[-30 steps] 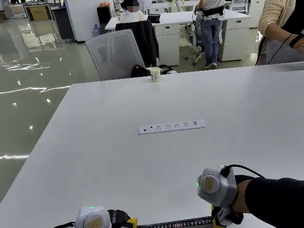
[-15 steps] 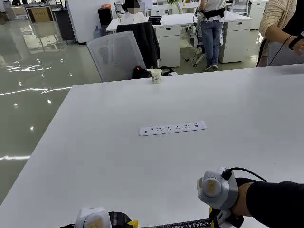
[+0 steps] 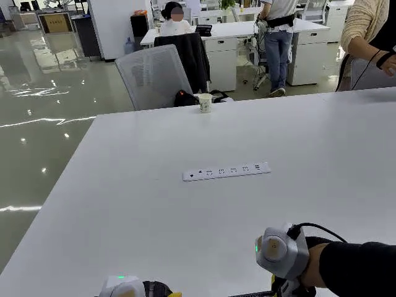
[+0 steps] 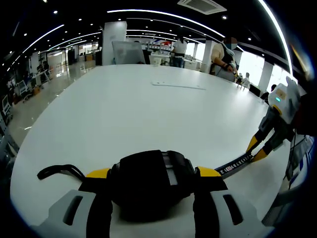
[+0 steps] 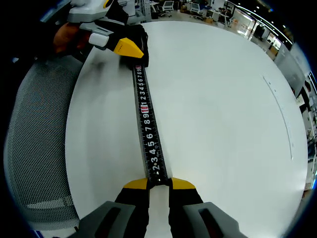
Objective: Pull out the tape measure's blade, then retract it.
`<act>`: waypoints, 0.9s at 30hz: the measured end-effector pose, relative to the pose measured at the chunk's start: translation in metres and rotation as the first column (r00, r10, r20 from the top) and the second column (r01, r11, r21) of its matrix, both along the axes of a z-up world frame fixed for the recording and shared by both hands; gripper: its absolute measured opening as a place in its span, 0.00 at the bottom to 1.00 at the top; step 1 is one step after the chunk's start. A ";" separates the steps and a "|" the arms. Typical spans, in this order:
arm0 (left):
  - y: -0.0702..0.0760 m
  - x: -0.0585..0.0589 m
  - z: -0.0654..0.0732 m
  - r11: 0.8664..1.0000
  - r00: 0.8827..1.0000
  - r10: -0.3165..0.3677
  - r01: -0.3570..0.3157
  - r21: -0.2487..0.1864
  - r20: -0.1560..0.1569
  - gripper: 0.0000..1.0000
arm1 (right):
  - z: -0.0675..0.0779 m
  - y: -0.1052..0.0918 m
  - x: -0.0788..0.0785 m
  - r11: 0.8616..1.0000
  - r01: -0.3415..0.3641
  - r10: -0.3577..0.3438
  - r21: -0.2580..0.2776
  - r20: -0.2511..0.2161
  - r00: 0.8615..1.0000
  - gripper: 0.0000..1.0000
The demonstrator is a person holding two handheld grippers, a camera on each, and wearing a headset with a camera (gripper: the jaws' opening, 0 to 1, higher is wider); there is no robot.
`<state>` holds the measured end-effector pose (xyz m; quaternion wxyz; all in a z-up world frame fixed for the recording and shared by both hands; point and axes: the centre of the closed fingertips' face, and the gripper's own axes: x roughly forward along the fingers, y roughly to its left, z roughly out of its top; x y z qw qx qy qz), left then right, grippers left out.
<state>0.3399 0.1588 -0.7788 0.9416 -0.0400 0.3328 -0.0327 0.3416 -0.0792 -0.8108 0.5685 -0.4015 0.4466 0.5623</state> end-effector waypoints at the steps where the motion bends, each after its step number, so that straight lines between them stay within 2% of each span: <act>1: 0.000 0.000 0.000 1.000 1.000 0.000 0.000 0.000 0.000 0.61 | 0.000 0.001 0.000 1.000 0.001 -0.001 0.001 0.000 1.000 0.11; 11: 0.001 0.000 0.001 1.000 1.000 0.002 -0.002 -0.005 -0.003 0.61 | 0.000 0.004 0.000 1.000 0.011 -0.011 0.014 -0.001 1.000 0.11; 15: 0.000 -0.001 0.001 1.000 1.000 0.001 -0.001 -0.003 -0.002 0.61 | 0.000 0.006 -0.002 1.000 -0.013 0.013 0.000 0.017 1.000 0.11; 27: 0.000 -0.002 0.002 1.000 1.000 -0.001 0.001 0.002 -0.002 0.62 | 0.001 0.010 -0.001 1.000 -0.003 0.003 0.000 0.011 1.000 0.11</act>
